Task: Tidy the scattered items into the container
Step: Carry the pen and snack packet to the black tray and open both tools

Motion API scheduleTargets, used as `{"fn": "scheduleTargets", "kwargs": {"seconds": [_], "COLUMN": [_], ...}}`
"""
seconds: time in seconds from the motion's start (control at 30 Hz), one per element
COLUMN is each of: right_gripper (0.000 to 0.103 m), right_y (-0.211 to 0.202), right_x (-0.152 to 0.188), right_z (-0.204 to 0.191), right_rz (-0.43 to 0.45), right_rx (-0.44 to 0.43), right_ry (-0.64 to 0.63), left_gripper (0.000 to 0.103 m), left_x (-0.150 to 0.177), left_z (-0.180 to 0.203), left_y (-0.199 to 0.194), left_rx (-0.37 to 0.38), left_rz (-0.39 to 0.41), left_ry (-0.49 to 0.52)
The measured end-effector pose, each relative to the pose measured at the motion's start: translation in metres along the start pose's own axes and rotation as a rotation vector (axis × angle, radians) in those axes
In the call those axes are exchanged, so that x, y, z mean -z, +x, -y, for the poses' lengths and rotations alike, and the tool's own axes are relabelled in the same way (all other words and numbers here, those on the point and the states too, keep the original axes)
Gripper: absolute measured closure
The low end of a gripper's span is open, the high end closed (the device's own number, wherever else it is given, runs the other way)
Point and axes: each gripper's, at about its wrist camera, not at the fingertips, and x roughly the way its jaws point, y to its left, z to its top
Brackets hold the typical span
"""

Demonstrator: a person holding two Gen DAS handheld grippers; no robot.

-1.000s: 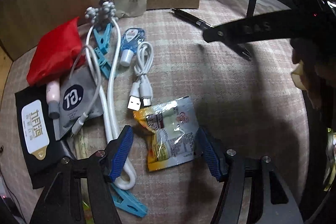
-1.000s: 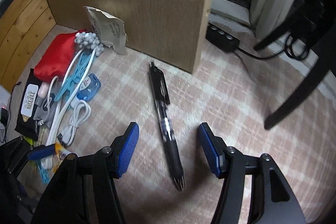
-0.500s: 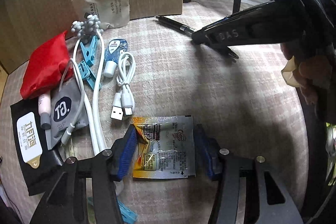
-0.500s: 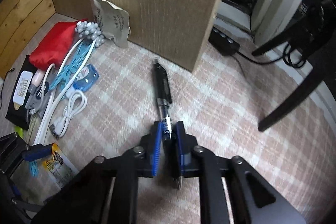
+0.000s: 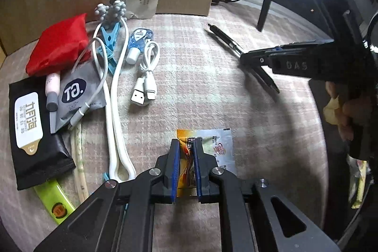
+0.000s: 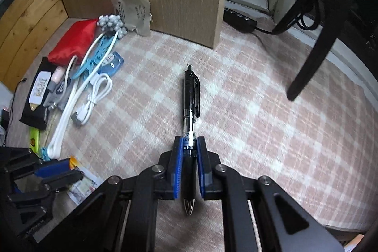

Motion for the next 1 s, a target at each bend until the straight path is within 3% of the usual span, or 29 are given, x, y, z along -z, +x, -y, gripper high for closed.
{"fn": "scheduleTargets", "kwargs": {"seconds": [0.27,0.53,0.77,1.0], "right_gripper": [0.092,0.092,0.092,0.092], "right_y": [-0.055,-0.133,-0.208,-0.244], "right_x": [0.008,0.056,0.151,0.257], "right_z": [0.002,-0.007,0.043,0.110], "right_rz": [0.096,0.236,0.343,0.331], "right_rx": [-0.041,-0.096,-0.033,0.134], "right_ry": [0.021,0.106,0.270,0.481], "left_gripper": [0.093,0.093,0.093,0.093], "left_x": [-0.010,-0.022,-0.022,-0.010], "left_z": [0.011,0.045,0.104,0.177], "left_y": [-0.020,-0.075,-0.102,-0.106], "left_rx": [0.059,0.172,0.291,0.385], "left_rz": [0.055,0.161,0.176,0.142], "left_ry": [-0.012,0.027,0.117,0.258]}}
